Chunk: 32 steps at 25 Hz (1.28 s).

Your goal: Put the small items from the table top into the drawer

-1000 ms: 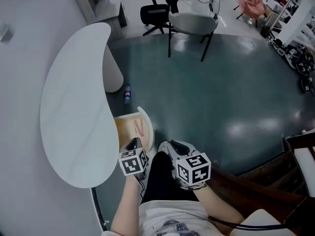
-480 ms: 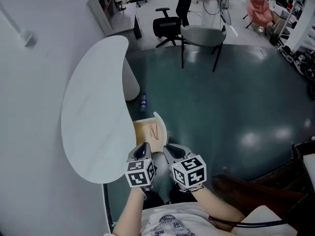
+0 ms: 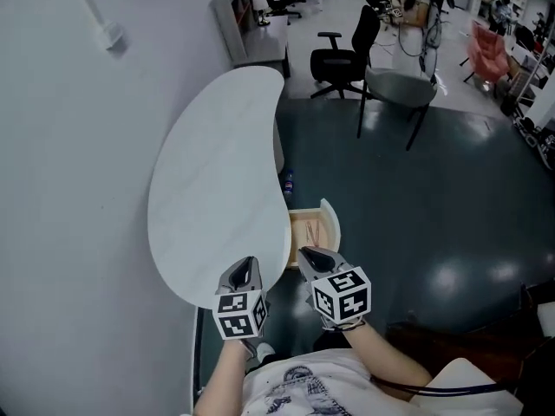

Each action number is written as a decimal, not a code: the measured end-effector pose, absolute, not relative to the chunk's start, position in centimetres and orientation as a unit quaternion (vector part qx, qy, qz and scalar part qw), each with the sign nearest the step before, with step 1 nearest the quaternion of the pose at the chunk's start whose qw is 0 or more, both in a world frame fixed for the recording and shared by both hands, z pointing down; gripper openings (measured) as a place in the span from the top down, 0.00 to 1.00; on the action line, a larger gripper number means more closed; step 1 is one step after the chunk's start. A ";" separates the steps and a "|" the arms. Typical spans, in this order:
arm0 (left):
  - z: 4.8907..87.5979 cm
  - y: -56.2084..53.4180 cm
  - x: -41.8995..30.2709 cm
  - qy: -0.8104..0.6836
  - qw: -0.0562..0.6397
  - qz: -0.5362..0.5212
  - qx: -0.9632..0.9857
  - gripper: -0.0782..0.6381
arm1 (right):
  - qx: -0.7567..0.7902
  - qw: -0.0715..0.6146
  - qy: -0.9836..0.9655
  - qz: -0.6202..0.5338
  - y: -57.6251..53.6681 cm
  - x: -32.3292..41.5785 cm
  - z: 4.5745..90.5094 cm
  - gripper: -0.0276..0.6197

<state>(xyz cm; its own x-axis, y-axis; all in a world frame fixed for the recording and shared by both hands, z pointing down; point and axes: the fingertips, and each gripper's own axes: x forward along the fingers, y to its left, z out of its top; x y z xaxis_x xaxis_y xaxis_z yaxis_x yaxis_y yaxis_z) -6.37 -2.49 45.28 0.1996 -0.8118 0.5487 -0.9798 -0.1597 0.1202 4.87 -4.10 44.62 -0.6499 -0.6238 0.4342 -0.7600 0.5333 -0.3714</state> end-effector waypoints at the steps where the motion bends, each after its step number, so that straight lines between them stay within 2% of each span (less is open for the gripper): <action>1: 44.9 -1.8 -8.0 -0.610 0.231 0.178 0.737 0.84 | 0.394 0.125 -0.869 0.270 -3.7 3.4 44.2 0.89; 9: 40.6 2.6 -18.2 -0.622 0.206 0.150 0.740 0.86 | 0.369 0.130 -0.889 0.237 0.3 -7.0 40.9 0.92; 23: 37.0 13.5 -31.7 -0.612 0.181 0.134 0.758 0.86 | 0.398 0.127 -0.884 0.208 11.6 -20.4 37.5 0.92; 32: 36.7 18.9 -36.0 -0.605 0.169 0.128 0.768 0.86 | 0.411 0.135 -0.882 0.187 17.1 -25.3 36.7 0.92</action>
<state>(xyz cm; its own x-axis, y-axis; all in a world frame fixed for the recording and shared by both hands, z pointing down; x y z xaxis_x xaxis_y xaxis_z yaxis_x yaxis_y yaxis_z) -36.03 18.94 36.73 0.2357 -0.8855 0.4004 -0.9718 -0.2116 0.1042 -25.32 17.13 36.74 -0.6254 -0.6744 0.3925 -0.7757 0.5920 -0.2188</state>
